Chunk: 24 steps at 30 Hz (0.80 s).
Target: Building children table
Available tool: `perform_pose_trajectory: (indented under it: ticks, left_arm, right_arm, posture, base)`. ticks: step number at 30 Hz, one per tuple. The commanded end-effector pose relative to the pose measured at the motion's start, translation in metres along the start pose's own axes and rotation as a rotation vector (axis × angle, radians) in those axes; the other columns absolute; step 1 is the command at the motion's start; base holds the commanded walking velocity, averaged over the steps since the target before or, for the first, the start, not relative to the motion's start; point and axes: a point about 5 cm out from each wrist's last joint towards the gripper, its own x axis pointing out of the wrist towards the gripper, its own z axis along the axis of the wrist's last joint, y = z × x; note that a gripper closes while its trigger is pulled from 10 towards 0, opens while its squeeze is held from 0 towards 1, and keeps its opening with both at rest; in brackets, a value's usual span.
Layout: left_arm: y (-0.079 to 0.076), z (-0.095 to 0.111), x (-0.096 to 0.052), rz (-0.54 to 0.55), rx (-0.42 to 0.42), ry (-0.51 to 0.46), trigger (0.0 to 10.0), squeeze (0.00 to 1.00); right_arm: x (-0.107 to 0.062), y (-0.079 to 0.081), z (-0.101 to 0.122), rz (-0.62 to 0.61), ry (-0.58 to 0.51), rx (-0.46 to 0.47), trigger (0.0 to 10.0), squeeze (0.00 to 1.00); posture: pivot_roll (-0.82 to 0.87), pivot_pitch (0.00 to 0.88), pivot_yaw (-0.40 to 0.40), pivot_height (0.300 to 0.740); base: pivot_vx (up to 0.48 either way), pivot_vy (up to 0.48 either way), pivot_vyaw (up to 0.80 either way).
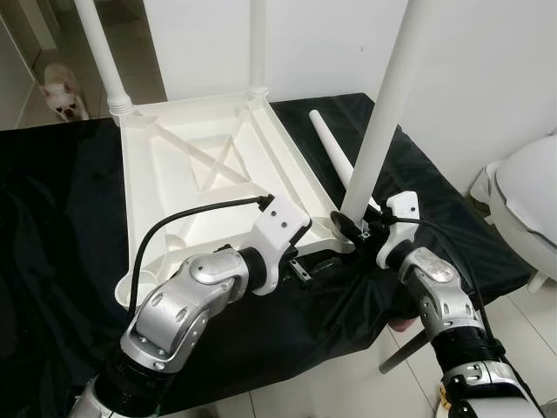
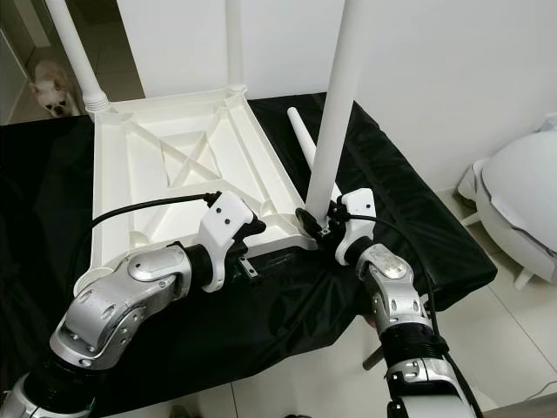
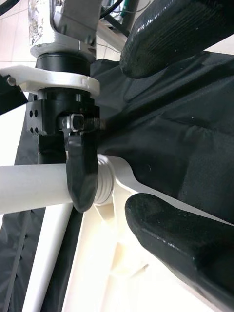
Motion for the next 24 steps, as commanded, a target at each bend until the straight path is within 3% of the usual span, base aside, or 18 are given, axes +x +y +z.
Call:
perform_pose_trajectory:
  ticks: [1, 8, 12, 18, 24]
  left_arm:
    - [-0.003, -0.002, 0.001, -0.025, -0.005, 0.011, 10.0, 0.0]
    - [-0.003, -0.002, 0.001, -0.028, -0.006, 0.011, 10.0, 0.0]
    - [-0.004, -0.003, 0.001, -0.028, -0.007, 0.011, 10.0, 0.0]
    - [-0.004, -0.003, 0.0, -0.024, -0.011, 0.012, 10.0, 0.0]
    - [-0.005, -0.004, 0.0, -0.025, -0.011, 0.014, 10.0, 0.0]
  right_arm:
    - [0.006, 0.01, 0.001, -0.023, -0.003, 0.03, 10.0, 0.0]
    - [0.015, 0.021, 0.004, -0.09, -0.017, 0.078, 10.0, 0.0]
    - [0.023, 0.029, 0.007, -0.249, -0.028, 0.111, 10.0, 0.0]
    - [0.023, 0.035, 0.01, -0.497, -0.036, 0.114, 10.0, 0.0]
    - [0.026, 0.04, 0.012, -0.548, -0.048, 0.134, 10.0, 0.0]
  posture:
    - [-0.03, 0.051, 0.007, 0.74]
    - [-0.03, 0.053, 0.006, 0.74]
    - [-0.02, 0.051, 0.001, 0.74]
    - [-0.02, 0.054, 0.001, 0.74]
    - [-0.02, 0.056, 0.0, 0.74]
  base:
    - [0.0, 0.0, 0.0]
    - [0.0, 0.0, 0.0]
    - [0.0, 0.0, 0.0]
    - [0.0, 0.0, 0.0]
    - [0.0, 0.0, 0.0]
